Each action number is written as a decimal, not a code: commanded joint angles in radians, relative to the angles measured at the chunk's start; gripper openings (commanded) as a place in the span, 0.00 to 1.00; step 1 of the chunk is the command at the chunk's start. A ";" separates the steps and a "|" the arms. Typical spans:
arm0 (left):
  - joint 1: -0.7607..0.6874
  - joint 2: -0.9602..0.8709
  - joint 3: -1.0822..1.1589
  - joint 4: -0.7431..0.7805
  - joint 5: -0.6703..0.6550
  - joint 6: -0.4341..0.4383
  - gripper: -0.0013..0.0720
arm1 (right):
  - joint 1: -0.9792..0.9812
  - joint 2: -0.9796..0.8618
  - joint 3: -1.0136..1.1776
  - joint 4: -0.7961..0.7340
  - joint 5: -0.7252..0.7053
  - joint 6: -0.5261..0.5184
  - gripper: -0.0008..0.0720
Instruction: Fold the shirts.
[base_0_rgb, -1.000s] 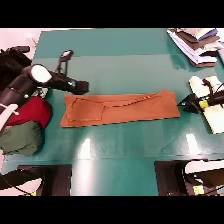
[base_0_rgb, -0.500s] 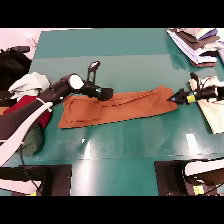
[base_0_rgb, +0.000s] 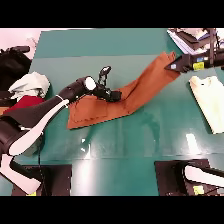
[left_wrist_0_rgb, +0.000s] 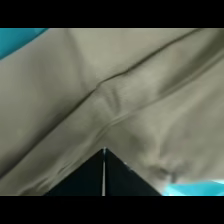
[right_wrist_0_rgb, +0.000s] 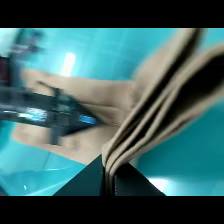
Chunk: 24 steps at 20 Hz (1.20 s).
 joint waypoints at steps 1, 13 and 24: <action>-0.003 -0.018 0.007 -0.002 0.011 0.003 0.05 | 0.120 0.040 0.082 0.002 -0.028 0.094 0.03; 0.307 0.260 0.090 0.212 -0.151 0.002 0.05 | 0.590 -0.040 0.101 0.013 -0.267 0.129 0.03; 0.616 0.627 0.103 0.387 -0.254 0.002 0.05 | 0.921 -0.385 0.177 0.234 -0.579 -0.129 0.47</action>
